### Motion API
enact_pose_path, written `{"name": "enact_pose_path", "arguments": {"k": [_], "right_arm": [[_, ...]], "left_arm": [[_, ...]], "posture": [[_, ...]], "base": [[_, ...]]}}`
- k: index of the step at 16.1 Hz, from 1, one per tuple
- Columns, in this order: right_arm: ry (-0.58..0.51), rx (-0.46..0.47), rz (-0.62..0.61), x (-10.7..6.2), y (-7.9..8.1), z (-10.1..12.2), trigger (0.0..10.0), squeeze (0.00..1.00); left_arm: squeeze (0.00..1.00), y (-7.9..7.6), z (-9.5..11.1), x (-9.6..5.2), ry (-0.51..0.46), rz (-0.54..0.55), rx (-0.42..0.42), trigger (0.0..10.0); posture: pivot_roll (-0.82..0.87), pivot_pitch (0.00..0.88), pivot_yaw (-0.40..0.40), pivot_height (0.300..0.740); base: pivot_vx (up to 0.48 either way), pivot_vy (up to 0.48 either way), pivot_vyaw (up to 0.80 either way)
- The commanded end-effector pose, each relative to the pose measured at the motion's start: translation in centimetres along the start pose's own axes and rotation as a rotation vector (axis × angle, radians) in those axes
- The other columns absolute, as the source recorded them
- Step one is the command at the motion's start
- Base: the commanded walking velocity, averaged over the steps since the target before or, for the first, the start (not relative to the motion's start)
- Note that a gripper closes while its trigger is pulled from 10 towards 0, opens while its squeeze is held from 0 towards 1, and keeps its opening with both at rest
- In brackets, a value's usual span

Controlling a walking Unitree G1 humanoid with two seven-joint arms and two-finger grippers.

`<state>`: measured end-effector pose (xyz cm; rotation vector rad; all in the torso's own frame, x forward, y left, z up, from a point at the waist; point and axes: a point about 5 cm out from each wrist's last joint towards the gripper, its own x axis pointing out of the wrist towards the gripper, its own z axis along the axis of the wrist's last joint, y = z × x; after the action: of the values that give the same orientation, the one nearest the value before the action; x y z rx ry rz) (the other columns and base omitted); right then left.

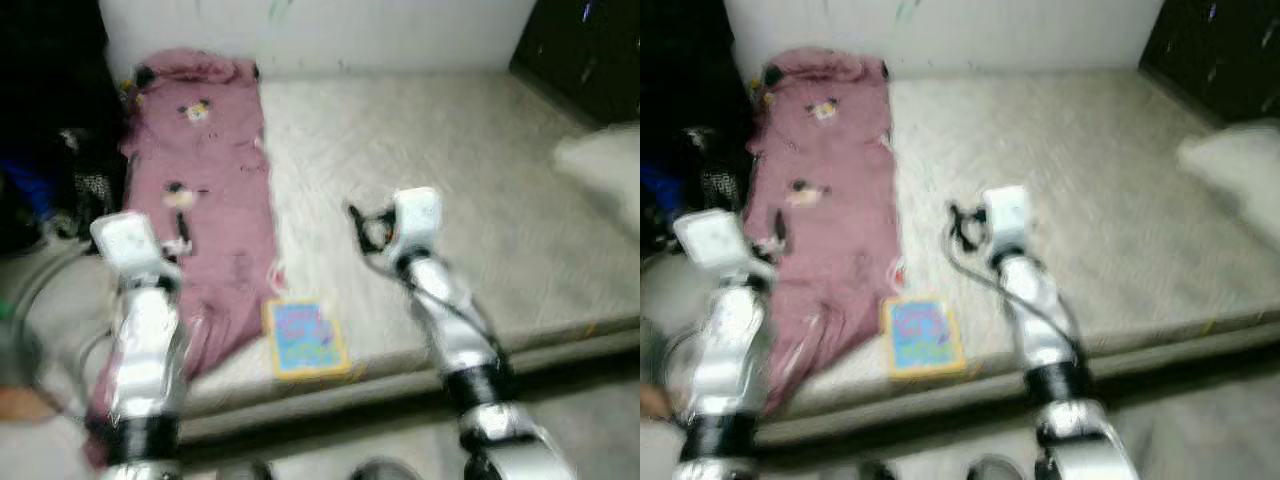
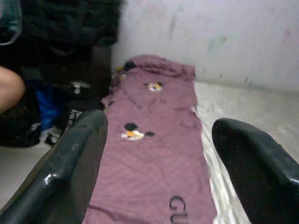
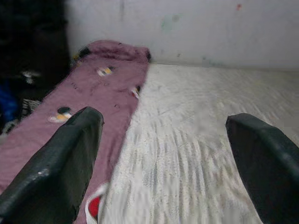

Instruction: Clean up the room

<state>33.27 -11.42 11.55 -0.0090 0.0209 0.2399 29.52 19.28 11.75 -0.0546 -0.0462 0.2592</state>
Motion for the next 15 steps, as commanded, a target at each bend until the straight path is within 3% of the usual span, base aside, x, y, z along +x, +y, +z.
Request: {"name": "enact_pose_path", "arguments": {"k": [1, 3, 8, 10, 15], "right_arm": [[-0.033, 0.012, -0.013, 0.1, -0.2, 0.9, 10.0, 0.00], [-0.039, 0.002, -0.025, 0.2, -0.6, 1.1, 10.0, 0.00], [-0.017, 0.095, -0.084, -1.2, -1.3, 0.1, 10.0, 0.00], [-0.002, 0.102, -0.116, -2.1, -1.2, -0.3, 10.0, 0.00], [-0.020, 0.086, -0.213, -4.5, -2.7, 0.2, 10.0, 0.00]], "left_arm": [[0.00, 0.6, 0.4, 0.1, -0.002, 0.019, 0.026, 10.0], [0.00, 1.5, 0.3, -0.6, -0.019, -0.019, -0.022, 10.0], [0.00, 2.9, -1.0, -1.8, 0.036, 0.070, 0.054, 10.0], [0.00, 2.5, -1.0, -2.0, 0.030, -0.028, 0.021, 10.0], [0.00, 2.8, -1.8, -3.8, 0.080, -0.079, -0.009, 10.0]], "posture": [[-0.11, 0.000, -0.011, 0.740], [-0.09, 0.000, -0.029, 0.740], [-0.08, 0.000, -0.035, 0.740], [-0.09, 0.000, -0.031, 0.740], [-0.10, 0.000, -0.001, 0.740]], "base": [[0.000, 0.000, 0.00], [0.000, 0.000, 0.00], [0.000, 0.000, 0.00], [0.000, 0.000, 0.00], [0.000, 0.000, 0.00]]}}
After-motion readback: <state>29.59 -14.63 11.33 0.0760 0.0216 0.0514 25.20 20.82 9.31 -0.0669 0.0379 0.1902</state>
